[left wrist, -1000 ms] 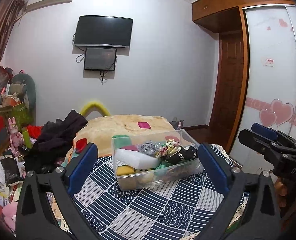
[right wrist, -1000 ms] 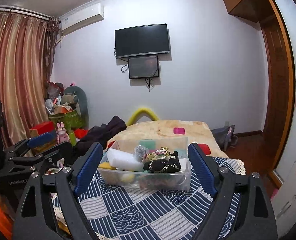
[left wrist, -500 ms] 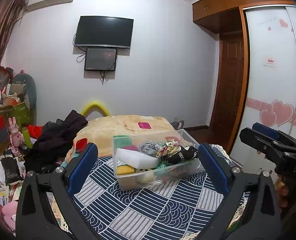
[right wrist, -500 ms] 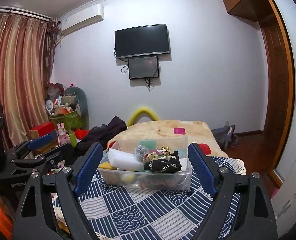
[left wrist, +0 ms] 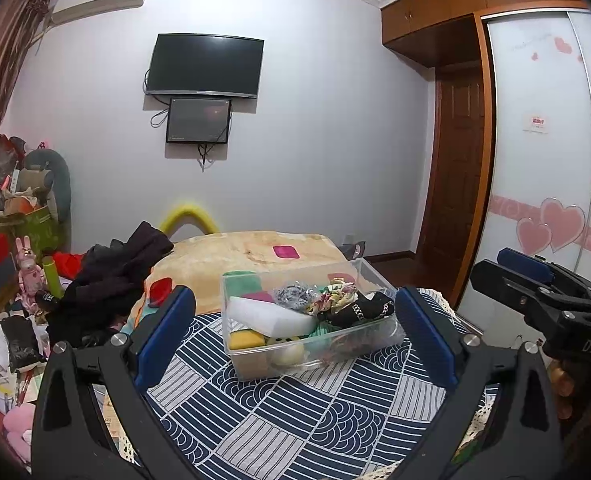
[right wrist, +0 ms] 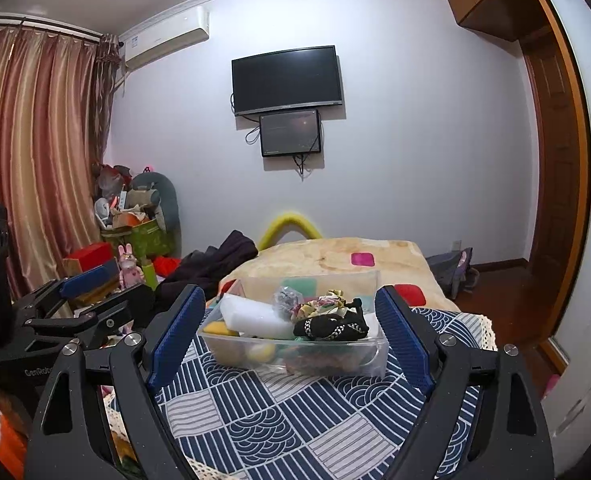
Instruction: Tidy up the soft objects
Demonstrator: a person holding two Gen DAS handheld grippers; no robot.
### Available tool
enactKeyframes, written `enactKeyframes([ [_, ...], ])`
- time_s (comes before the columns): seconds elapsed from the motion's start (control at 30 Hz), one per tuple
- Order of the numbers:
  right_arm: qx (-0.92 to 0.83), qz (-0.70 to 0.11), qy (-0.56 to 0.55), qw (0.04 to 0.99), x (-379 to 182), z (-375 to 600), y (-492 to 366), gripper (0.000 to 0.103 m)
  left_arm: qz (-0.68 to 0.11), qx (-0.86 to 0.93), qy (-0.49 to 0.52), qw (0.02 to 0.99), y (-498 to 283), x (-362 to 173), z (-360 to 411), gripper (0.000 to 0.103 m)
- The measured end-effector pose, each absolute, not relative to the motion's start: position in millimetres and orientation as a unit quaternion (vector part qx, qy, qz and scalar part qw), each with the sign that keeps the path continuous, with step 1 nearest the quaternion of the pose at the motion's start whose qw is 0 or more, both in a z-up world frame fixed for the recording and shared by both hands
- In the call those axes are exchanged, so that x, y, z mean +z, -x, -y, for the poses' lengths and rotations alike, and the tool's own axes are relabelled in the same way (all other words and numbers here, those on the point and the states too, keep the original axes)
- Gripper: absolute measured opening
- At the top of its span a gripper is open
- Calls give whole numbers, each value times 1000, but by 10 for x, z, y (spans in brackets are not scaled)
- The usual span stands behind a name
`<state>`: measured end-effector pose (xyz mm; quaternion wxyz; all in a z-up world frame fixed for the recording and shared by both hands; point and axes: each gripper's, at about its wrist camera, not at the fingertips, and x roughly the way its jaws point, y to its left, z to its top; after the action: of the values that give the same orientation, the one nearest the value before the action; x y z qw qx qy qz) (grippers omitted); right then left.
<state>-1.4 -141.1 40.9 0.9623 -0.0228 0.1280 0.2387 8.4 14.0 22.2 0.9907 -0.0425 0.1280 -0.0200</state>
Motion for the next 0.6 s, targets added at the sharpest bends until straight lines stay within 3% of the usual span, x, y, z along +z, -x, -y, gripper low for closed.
enactKeyframes([
  [0.6, 237, -132, 21, 962, 407, 1388, 17, 86, -135, -36, 43, 989, -75, 233, -113, 101],
])
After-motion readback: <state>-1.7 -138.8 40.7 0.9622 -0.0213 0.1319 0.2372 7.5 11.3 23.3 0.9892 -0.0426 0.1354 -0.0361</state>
